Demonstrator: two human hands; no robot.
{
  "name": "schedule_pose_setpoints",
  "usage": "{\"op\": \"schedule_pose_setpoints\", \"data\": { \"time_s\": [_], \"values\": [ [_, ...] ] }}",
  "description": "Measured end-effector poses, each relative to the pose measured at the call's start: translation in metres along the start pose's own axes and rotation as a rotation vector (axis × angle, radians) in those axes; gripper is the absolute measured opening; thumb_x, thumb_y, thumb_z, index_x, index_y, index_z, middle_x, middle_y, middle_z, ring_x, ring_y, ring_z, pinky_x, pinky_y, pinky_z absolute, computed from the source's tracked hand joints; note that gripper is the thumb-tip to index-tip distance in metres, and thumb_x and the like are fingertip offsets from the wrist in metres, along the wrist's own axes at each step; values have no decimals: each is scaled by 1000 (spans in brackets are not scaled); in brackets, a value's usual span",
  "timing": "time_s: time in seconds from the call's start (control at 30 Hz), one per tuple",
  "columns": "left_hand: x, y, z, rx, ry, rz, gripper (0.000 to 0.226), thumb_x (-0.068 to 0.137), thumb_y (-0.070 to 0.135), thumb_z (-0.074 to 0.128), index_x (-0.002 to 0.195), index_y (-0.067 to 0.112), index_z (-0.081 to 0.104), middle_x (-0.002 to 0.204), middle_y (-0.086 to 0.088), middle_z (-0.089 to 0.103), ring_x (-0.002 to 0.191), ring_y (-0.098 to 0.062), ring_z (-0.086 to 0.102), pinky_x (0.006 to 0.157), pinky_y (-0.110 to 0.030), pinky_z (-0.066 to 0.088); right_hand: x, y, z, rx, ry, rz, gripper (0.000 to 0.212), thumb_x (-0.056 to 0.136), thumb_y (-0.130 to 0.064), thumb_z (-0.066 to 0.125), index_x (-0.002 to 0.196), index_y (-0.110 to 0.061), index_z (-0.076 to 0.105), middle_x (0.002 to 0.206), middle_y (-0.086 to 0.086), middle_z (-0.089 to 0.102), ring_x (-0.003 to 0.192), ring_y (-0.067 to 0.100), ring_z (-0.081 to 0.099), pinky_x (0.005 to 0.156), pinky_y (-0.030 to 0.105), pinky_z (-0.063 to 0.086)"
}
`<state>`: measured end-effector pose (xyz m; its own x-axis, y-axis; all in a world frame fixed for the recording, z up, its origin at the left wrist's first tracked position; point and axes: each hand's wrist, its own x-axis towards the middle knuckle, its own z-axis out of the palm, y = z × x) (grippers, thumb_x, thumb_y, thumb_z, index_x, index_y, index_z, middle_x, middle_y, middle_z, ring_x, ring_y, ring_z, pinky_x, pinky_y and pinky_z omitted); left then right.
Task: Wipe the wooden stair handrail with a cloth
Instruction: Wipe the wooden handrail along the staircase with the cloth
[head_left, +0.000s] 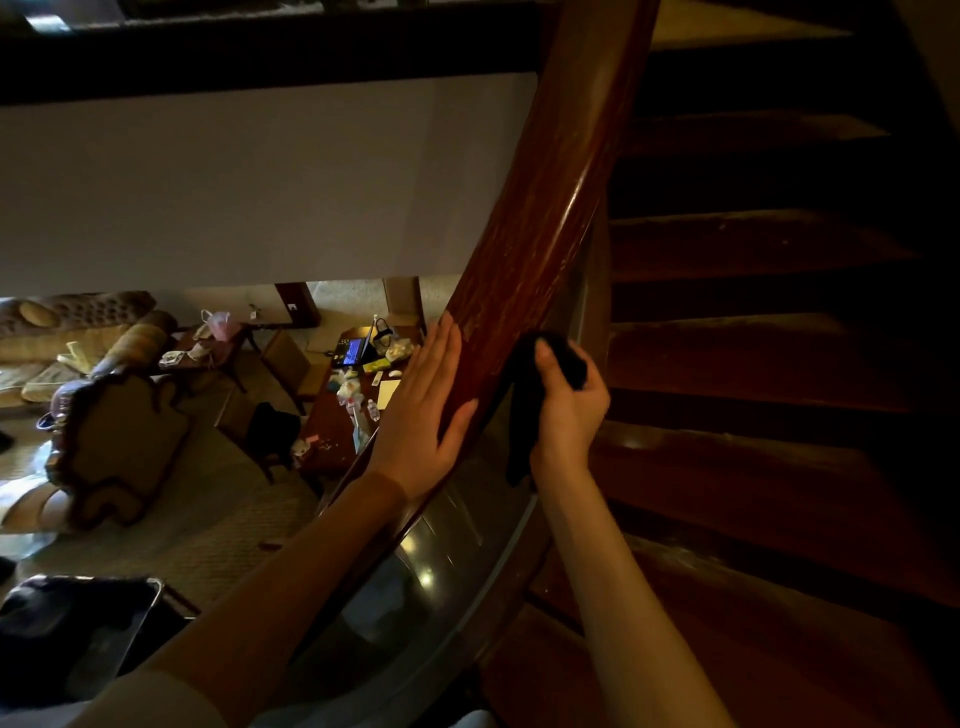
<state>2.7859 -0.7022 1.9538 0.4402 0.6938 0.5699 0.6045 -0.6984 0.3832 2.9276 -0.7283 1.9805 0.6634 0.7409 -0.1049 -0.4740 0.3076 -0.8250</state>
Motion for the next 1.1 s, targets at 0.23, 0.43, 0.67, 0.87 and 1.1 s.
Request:
{"op": "schedule_pose_setpoints", "data": {
  "time_s": [0.23, 0.43, 0.67, 0.87, 1.1],
  "values": [
    [0, -1, -1, 22, -8, 8, 67, 101, 34, 38, 155, 10, 6, 164, -1, 1, 151, -18, 4, 122, -26, 6, 4, -6, 4, -171, -6, -218, 23, 86, -3, 71, 98, -21, 64, 96, -12, 65, 89, -4, 63, 87, 25, 55],
    [1, -3, 1, 29, 3, 13, 68, 100, 34, 38, 154, 11, 5, 163, -1, 0, 151, -16, 2, 121, -22, 3, -14, 21, -1, -121, 8, -227, 22, 85, 5, 68, 95, -15, 66, 94, -8, 68, 87, -7, 65, 80, 16, 53],
    [0, -1, -1, 35, -6, 16, 67, 101, 35, 37, 155, 9, 7, 164, -2, 0, 151, -18, 3, 123, -31, 9, 68, -49, 41, -103, 54, -365, 20, 88, 0, 67, 106, -8, 64, 105, 1, 64, 93, 4, 60, 78, 10, 50],
    [0, -1, -1, -4, -10, 3, 65, 101, 35, 36, 155, 10, 8, 164, 1, 0, 151, -18, 4, 123, -34, 12, 27, 3, 30, -185, -4, -322, 29, 102, -26, 50, 130, -27, 42, 122, -5, 52, 112, 12, 55, 88, 19, 51],
    [0, -2, 0, -120, 6, -9, 55, 104, 27, 25, 154, 15, 6, 162, 16, -5, 151, -12, 4, 122, -24, 8, -51, 74, -12, -423, -207, -611, 24, 94, -15, 52, 111, -29, 43, 116, 12, 45, 111, 29, 49, 96, 56, 42]
  ]
}}
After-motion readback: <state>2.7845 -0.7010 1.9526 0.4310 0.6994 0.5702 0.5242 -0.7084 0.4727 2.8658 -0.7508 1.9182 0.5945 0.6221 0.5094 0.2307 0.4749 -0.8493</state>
